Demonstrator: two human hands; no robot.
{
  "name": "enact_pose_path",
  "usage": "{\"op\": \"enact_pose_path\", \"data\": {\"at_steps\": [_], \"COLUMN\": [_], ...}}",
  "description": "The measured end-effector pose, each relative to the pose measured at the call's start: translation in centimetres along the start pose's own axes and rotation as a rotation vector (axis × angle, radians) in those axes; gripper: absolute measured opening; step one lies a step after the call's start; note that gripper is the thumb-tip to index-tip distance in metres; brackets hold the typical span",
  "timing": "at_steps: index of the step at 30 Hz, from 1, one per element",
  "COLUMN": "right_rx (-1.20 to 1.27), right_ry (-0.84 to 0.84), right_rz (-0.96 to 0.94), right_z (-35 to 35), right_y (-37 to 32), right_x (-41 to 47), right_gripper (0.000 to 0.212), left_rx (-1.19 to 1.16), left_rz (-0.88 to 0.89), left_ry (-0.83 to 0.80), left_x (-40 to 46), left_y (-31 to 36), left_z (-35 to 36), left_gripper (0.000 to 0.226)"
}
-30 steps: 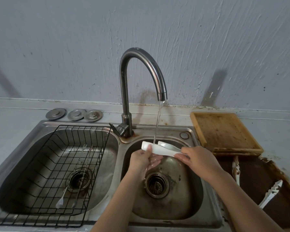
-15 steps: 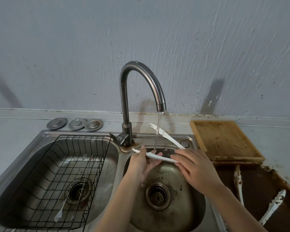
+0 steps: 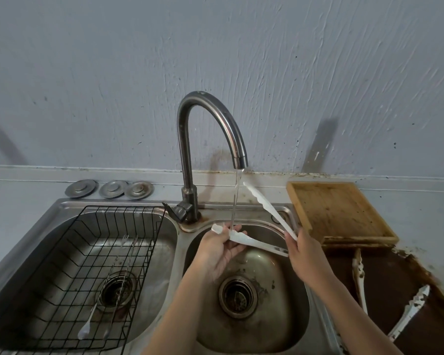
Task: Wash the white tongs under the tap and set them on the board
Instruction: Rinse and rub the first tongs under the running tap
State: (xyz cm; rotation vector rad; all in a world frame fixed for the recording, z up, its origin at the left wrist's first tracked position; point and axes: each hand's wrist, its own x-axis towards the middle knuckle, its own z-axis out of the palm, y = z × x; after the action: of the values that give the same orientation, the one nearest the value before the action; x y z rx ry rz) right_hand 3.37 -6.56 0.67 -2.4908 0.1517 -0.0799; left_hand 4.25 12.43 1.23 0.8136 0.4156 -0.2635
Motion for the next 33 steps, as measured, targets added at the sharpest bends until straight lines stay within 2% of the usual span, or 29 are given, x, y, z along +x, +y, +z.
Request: {"op": "enact_pose_path", "data": {"at_steps": [7,12,16,19,26,28,31,33], "right_rx": [0.175,0.219,0.287,0.301,0.519,0.546,0.489,0.496], "right_ry": [0.011,-0.06,-0.112,-0.145,-0.303,-0.352,-0.465,-0.545], "right_rz": [-0.049,-0.056,-0.006,-0.002,-0.014,-0.027,-0.048,0.011], "right_z": [0.4,1.0,1.6,2.0,2.6,2.3,2.3,2.7], "right_y": [0.2,0.3,0.0,-0.2,-1.3,-1.8,-2.5,-2.8], "right_x": [-0.8,-1.1,-1.5,-2.0,-2.8,-2.9,-3.0,-2.9], "right_gripper": [0.01,0.01,0.007,0.017,0.018,0.026,0.053,0.067], "left_rx": [0.367,0.562,0.71,0.828,0.939,0.957,0.945,0.88], "left_rz": [0.116,0.239,0.367,0.458,0.562,0.558,0.487,0.423], "left_ry": [0.075,0.252,0.342,0.327,0.249,0.213,0.152,0.124], "left_x": [0.1,0.3,-0.2,-0.5,-0.9,-0.8,-1.0,-0.9], "left_y": [0.8,0.8,1.0,0.9,1.4,1.4,1.6,1.9], "left_z": [-0.6,-0.4,0.3,1.4,1.8,1.4,1.0,0.6], "left_gripper": [0.024,0.013,0.021,0.02,0.022,0.022,0.023,0.022]}}
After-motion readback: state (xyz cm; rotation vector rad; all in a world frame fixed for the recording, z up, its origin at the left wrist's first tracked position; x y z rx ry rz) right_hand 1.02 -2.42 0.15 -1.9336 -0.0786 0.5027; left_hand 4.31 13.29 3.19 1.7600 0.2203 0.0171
